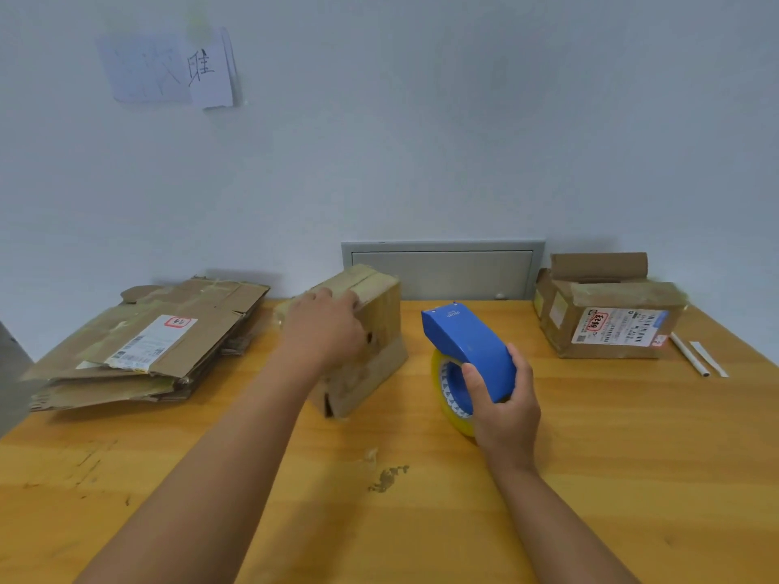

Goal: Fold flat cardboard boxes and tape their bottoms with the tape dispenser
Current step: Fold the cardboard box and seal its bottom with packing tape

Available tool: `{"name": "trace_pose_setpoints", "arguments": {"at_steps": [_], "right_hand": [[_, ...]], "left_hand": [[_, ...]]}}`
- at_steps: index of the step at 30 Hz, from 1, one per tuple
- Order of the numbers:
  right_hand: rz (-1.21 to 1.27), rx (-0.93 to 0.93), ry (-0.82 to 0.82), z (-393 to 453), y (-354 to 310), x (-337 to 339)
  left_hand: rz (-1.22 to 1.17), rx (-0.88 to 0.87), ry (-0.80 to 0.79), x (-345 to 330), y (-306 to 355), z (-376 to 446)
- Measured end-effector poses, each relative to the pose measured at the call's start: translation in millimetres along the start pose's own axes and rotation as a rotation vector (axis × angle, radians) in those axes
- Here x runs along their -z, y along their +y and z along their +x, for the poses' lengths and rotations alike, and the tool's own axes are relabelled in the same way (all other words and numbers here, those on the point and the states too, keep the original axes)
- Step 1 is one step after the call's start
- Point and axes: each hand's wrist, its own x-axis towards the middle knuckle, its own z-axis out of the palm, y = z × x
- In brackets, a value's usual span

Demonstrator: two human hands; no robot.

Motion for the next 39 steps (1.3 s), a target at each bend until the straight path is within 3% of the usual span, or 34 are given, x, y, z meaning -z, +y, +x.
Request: {"name": "trace_pose_setpoints", "arguments": {"at_steps": [5, 8, 11, 14, 19, 23, 29, 35, 39], "right_hand": [[0.013, -0.009, 0.013, 0, 0, 0], [0.011, -0.01, 0.008, 0, 0, 0], [0.026, -0.02, 0.017, 1, 1, 0], [0.038, -0.032, 0.027, 1, 1, 0], [0.044, -0.026, 0.03, 1, 0, 0], [0.046, -0.035, 0.03, 0, 0, 2], [0.038, -0.035, 0.025, 2, 1, 3], [0.03, -0.018, 0.004, 0, 0, 2], [0.016, -0.015, -0.003, 0, -1, 2]], "left_hand": [[0.101, 0.108, 0.084, -12, 8, -4], [0.18, 0.036, 0.116, -20, 3, -1], [0.115, -0.059, 0.137, -22, -21, 0], [0.066, -0.038, 0.069, -23, -35, -2], [-0.08, 0.016, 0.185, -36, 14, -8], [0.04, 0.058, 0.259, -47, 38, 1], [-0.227, -0.12, 0.339, -51, -1, -2], [-0.384, -0.06, 0.272, -49, -20, -1], [-0.445, -0.121, 0.301, -47, -21, -1]]}}
